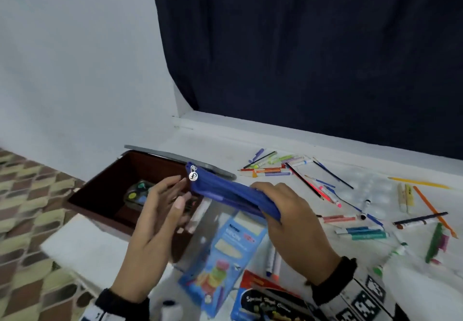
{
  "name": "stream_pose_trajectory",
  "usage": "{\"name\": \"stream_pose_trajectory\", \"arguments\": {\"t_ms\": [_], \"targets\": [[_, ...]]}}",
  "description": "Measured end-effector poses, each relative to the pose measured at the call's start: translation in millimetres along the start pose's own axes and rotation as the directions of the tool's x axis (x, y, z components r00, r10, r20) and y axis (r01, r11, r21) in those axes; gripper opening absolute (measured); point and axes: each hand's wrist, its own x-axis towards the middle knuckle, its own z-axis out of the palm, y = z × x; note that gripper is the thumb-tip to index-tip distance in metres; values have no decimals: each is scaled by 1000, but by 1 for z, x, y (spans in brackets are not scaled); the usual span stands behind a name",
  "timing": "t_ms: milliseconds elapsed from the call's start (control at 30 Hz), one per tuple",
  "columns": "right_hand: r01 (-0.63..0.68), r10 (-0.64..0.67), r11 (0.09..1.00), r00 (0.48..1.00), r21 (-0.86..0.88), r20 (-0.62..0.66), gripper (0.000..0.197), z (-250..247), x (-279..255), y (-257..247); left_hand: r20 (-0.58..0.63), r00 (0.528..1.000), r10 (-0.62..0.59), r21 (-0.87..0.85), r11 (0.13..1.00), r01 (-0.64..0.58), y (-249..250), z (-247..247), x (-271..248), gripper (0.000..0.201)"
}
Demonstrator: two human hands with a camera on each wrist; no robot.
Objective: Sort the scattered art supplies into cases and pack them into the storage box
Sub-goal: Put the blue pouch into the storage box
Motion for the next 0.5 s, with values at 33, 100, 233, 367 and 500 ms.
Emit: {"name": "stream_pose_trajectory", "arguments": {"t_ms": [33, 100, 233, 367, 500], "targets": [[17, -18, 1000, 1000, -16, -8, 50, 8, 8, -6, 19, 1000, 2, 21, 1000, -2, -2, -13, 8, 29], [14, -14, 998, 1000, -69, -9, 54, 27, 24, -19, 51, 999, -15, 77, 997, 11, -9, -41, 22, 28], [-20, 20, 986, 1000, -166, 1, 57, 64, 51, -50, 104, 994, -17, 241, 971, -9, -24, -98, 47, 25], [-32, 55, 963, 995, -268, 79, 54, 102, 80, -75, 89, 995, -39, 329, 944, 8, -43, -151, 81, 27], [-41, 93, 910, 990, -412, 107, 50, 143, 100, -73, 100, 989, -105, 278, 958, 74, -56, -175, 114, 33]]}}
